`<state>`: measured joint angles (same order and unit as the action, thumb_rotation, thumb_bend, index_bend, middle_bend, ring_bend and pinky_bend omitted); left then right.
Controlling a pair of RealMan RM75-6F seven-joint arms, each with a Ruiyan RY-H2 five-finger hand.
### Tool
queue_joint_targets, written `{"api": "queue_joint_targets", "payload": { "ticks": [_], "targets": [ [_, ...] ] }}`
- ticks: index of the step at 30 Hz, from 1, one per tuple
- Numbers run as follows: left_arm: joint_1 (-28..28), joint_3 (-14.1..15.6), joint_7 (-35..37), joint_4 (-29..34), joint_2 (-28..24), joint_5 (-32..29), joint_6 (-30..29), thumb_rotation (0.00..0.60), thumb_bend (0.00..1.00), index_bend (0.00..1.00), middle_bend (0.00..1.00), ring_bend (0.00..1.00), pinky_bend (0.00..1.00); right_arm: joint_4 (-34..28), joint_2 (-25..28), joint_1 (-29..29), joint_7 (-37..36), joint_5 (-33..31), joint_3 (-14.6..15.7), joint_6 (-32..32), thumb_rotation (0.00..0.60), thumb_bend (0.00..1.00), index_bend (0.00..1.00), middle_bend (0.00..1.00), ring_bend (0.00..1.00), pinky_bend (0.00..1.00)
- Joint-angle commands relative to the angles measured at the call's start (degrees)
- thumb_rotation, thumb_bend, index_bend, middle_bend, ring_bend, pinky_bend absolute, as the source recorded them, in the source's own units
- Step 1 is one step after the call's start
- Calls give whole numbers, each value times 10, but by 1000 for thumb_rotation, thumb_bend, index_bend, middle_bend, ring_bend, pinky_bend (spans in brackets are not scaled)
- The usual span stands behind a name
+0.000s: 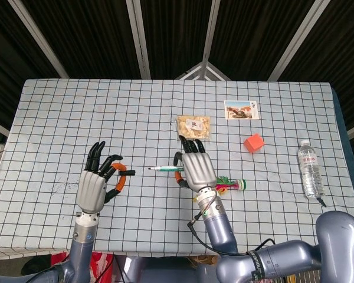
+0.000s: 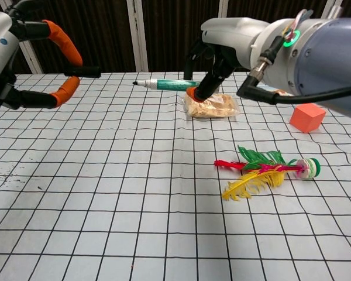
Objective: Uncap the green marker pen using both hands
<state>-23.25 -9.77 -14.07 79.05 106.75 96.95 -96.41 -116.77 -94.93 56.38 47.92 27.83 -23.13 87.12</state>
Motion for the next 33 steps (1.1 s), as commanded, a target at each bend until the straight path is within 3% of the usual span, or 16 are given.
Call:
{"api": "queue_joint_targets", "payload": {
  "ticks": [1,9,16,24,33],
  "targets": [
    [13,3,18,6,-17,-8,-8,600,530,583,358,0,0,12,10,-15,-15,2,14,-9,600,438,700,56,108,1],
    [44,22,101,-51,-39,-48,5,600,527,584,358,0,0,48,11,-51,-57,34,69,-42,600,438,700,55,108,1],
    [53,36,208,-188,-5,-76,38,600,526,580,354,0,0,106,-27,-73,-86,53,112,-74,600,437,700,55,109,1],
    [55,51,295,-319,51,-79,58,600,527,547,351,0,0,165,-80,-83,-104,70,122,-98,600,438,700,55,108,1],
    [52,53,358,-411,101,-87,83,600,527,501,337,0,0,226,-124,-85,-107,81,111,-118,600,438,700,55,108,1]
  ]
}}
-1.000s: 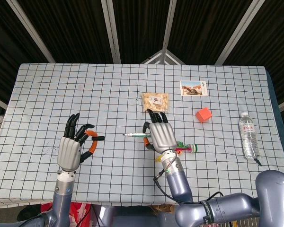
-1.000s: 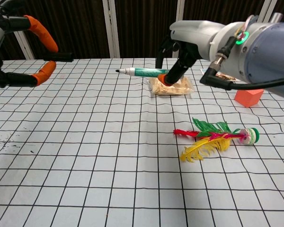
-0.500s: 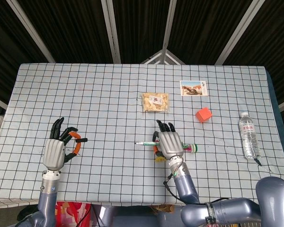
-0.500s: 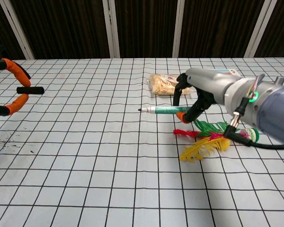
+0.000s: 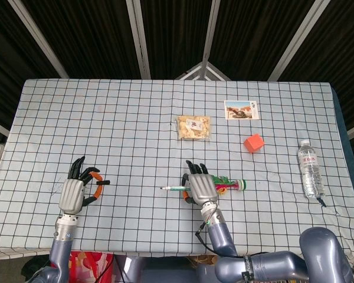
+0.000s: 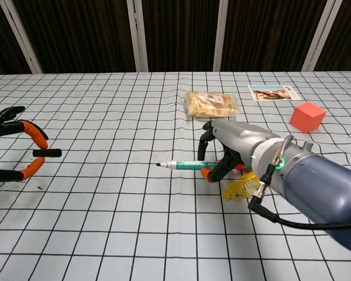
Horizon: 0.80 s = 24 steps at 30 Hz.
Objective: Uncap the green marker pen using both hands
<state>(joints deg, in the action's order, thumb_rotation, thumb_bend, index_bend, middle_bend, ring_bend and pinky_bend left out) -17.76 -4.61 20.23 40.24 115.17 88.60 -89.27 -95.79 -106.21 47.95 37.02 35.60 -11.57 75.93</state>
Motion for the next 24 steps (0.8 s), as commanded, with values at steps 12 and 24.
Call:
{"api": "queue_joint_targets", "payload": {
  "ticks": [12,24],
  "targets": [
    [-13,17,27,-31,7,11,22,600,455,78,36,0,0,40,-19,-1,46,-24,-19,-26,600,284,292,55,107,1],
    [-4,9,-92,182,-118,31,-38,600,453,62,8,0,0,-68,41,-15,68,-14,-41,4,600,235,100,55,86,1]
  ]
}}
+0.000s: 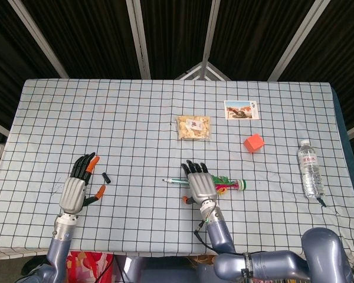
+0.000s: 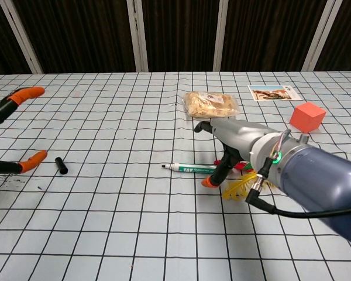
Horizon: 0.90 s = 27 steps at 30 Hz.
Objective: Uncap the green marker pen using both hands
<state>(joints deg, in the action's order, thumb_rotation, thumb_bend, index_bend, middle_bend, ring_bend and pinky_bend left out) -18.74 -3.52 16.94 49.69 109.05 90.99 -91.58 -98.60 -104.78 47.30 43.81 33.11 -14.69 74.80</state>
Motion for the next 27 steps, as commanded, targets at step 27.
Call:
{"api": "queue_joint_targets", "payload": {
  "ticks": [27],
  "targets": [
    [102,-2,-312,420,-363,-117,20,600,452,143,86,0,8,-15,384,-241,-207,266,128,109,600,235,141,56,86,1]
  ]
}}
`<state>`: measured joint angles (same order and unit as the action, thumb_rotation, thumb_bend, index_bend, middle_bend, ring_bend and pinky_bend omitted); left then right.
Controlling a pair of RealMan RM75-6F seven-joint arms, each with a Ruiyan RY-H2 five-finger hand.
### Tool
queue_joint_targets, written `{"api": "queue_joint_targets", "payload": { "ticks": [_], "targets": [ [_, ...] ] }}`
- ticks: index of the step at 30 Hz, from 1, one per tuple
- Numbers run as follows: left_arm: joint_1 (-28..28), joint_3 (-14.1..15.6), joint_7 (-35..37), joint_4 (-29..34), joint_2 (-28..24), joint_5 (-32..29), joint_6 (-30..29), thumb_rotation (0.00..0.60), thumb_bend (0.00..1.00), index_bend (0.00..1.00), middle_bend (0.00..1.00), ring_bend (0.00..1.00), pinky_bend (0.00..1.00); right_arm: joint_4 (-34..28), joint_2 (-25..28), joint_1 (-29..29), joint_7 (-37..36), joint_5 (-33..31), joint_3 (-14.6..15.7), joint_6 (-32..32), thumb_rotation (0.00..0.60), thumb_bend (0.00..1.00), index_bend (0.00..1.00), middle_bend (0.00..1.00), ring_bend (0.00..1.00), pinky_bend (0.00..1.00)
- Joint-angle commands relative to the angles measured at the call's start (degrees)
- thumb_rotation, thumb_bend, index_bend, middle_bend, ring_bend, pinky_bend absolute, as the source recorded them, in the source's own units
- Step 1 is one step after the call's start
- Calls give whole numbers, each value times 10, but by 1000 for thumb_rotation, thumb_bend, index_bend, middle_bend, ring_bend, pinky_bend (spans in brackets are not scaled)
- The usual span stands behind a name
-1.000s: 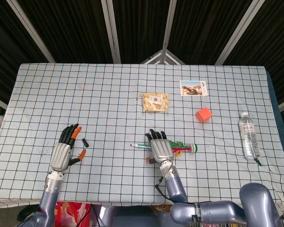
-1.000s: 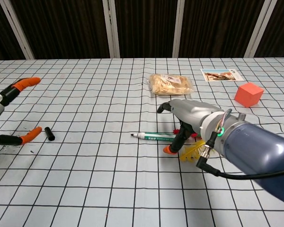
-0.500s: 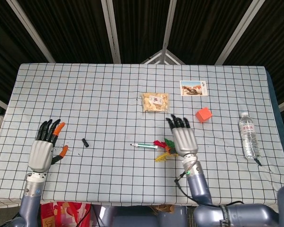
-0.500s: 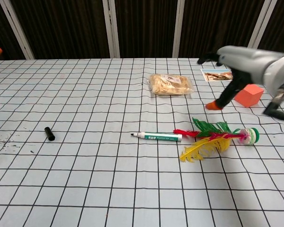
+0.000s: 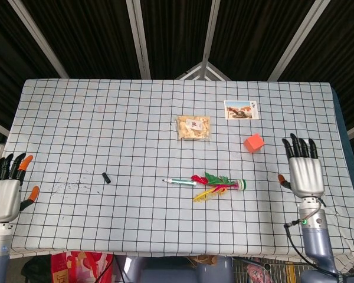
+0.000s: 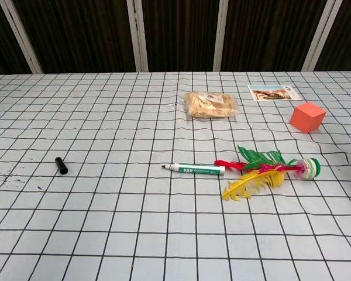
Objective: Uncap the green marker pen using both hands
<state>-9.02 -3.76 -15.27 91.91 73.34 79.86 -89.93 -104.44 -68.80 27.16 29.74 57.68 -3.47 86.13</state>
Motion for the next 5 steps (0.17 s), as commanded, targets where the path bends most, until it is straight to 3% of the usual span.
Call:
{"api": "queue_joint_targets", "payload": {
  "ticks": [1,5],
  "targets": [
    [7,1,14,-4,-7,-7,5,600,453,143,85,0,8,49,26,-44,-75,23,17,-5,600,235,147,56,86,1],
    [10,4,27,-18,-4,-12,17,600,453,143,77,0,8,68,36,-62,-108,36,20,-14,600,235,153,56,86,1]
  ]
}}
